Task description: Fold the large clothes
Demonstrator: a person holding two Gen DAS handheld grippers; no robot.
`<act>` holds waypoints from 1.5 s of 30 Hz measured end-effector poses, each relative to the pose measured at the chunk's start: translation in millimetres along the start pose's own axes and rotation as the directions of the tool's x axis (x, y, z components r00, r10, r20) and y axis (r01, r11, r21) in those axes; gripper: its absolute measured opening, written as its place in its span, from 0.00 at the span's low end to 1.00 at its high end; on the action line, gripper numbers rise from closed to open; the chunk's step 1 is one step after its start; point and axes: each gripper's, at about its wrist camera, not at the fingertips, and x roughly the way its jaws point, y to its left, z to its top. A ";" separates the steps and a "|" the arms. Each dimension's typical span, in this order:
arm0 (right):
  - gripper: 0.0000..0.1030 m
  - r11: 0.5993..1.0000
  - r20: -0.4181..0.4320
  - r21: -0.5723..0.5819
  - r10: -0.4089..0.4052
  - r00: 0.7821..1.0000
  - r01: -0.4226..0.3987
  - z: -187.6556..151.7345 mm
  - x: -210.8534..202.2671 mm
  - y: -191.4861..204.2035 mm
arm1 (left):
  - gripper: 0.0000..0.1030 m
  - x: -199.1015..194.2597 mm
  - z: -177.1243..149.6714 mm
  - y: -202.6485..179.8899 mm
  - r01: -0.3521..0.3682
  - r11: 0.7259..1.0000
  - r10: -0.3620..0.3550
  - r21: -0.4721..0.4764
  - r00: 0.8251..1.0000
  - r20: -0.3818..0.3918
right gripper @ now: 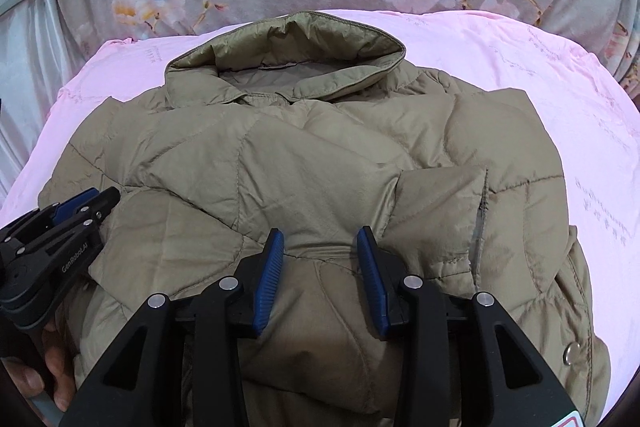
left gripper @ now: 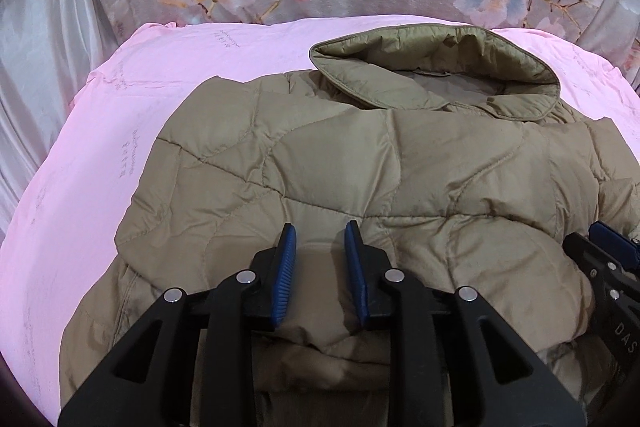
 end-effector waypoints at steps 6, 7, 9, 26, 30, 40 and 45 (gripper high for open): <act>0.47 0.999 -0.026 0.005 0.037 0.999 -0.037 10.0 -7.7 -5.0 | 0.40 -8.0 5.0 17.7 0.087 0.994 -0.090 -0.070 0.995 -0.034; 0.51 0.997 -0.016 0.019 0.071 0.997 -0.070 17.6 -12.4 -8.8 | 0.46 -9.6 11.5 22.7 0.116 0.989 -0.121 -0.093 0.992 -0.043; 0.60 0.995 0.028 0.038 0.095 0.995 -0.096 34.4 -19.8 -14.6 | 0.59 -12.1 34.7 30.8 0.148 0.980 -0.154 -0.135 0.987 -0.034; 0.03 0.933 -0.022 0.295 0.225 0.974 -0.209 96.0 81.5 -52.2 | 0.60 105.9 80.6 -5.7 0.027 0.998 -0.034 -0.064 0.994 -0.106; 0.01 0.951 -0.032 0.266 0.176 0.984 -0.161 94.4 89.4 -48.4 | 0.60 108.9 75.3 -13.1 -0.012 0.999 0.010 -0.030 0.997 -0.082; 0.02 0.956 -0.049 0.253 0.167 0.985 -0.149 90.8 91.9 -52.8 | 0.61 105.2 75.7 -10.5 -0.006 0.999 0.002 -0.040 0.997 -0.081; 0.23 0.936 0.035 0.300 0.184 0.982 -0.186 99.2 47.3 -73.3 | 0.66 81.0 95.3 34.4 0.149 0.974 -0.161 -0.171 0.985 -0.059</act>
